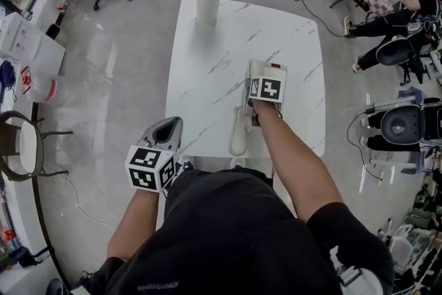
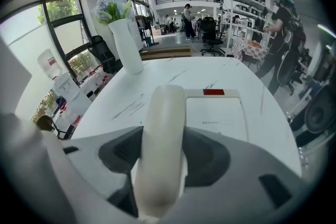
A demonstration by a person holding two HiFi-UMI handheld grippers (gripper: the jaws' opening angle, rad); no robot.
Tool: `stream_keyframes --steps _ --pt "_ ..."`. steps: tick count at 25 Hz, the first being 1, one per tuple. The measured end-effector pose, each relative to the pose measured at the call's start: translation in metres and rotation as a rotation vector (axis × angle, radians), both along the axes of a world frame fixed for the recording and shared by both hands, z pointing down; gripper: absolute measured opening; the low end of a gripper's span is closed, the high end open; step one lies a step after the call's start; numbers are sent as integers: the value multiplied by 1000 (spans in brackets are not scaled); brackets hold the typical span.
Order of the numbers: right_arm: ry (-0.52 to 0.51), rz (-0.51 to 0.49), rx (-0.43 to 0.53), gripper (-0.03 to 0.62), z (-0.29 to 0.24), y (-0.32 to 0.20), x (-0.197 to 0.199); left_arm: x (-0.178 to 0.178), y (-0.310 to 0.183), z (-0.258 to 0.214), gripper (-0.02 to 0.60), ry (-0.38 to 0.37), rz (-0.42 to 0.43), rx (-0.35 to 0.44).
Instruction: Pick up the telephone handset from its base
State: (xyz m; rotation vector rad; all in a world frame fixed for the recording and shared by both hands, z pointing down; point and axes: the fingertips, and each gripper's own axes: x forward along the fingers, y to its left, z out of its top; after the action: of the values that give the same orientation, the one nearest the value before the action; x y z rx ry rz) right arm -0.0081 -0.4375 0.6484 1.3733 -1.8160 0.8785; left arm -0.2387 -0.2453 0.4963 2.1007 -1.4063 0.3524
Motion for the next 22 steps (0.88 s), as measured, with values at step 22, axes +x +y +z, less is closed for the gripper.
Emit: stream_keyframes --steps 22 --pt "-361 2 173 224 -129 46 29 74 -20 -32 2 -19 174 68"
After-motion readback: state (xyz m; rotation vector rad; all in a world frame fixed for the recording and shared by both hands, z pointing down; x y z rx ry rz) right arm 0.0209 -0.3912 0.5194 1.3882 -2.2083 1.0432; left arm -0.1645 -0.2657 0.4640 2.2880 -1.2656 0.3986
